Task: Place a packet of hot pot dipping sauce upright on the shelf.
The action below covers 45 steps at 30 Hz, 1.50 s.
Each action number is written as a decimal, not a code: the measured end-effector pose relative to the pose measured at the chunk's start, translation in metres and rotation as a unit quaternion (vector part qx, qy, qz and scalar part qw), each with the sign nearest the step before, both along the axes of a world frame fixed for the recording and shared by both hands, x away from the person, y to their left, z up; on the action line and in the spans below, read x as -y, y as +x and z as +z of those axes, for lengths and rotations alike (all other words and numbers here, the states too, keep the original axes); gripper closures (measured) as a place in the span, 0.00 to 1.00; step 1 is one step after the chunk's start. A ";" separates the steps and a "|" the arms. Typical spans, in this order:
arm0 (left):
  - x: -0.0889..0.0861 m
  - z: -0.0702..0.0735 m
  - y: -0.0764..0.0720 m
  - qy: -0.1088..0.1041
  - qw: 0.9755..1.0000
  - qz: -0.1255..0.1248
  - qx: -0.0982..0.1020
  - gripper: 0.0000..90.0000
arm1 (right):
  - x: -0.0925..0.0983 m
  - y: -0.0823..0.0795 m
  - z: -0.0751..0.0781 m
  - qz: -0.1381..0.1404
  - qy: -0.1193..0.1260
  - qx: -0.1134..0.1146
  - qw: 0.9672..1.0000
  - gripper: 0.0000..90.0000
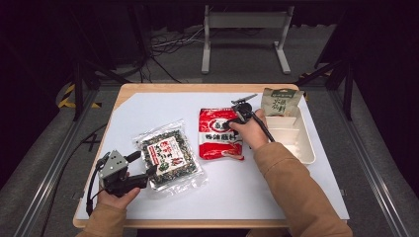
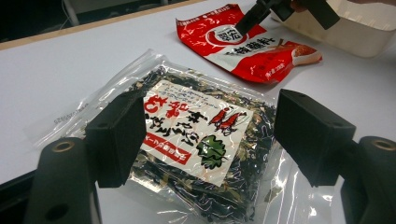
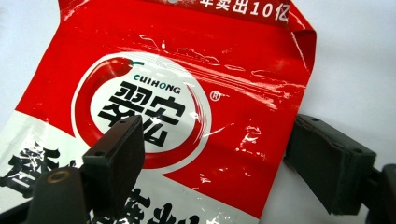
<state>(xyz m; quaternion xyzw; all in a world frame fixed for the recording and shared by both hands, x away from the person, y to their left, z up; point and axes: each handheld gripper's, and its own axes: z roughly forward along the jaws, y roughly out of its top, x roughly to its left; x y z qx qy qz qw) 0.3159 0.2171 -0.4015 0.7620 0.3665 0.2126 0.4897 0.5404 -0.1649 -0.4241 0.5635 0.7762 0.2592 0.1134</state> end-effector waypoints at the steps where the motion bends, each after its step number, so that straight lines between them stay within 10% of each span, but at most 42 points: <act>1: 0.000 0.000 0.000 -0.001 1.000 0.000 -0.001 0.29 | 0.000 -0.001 0.000 0.004 -0.004 0.002 1.000 0.29; 6: 0.001 0.000 0.000 0.000 1.000 -0.001 -0.002 0.29 | -0.003 -0.004 0.001 0.019 -0.055 0.019 0.998 0.49; 14: 0.002 0.000 0.000 0.002 1.000 -0.003 -0.001 0.29 | -0.010 -0.010 0.002 0.021 -0.066 0.032 0.997 0.84; 24: 0.000 0.000 -0.001 -0.001 1.000 -0.001 -0.001 0.29 | -0.015 -0.010 0.003 0.047 -0.107 0.039 0.992 1.00; 34: -0.001 0.001 -0.001 -0.001 1.000 0.003 0.000 0.29 | -0.001 -0.015 0.026 0.057 -0.020 0.024 0.998 1.00; 45: -0.001 0.000 -0.001 -0.002 1.000 0.003 -0.002 0.29 | 0.010 -0.032 0.051 0.091 0.037 0.043 0.994 1.00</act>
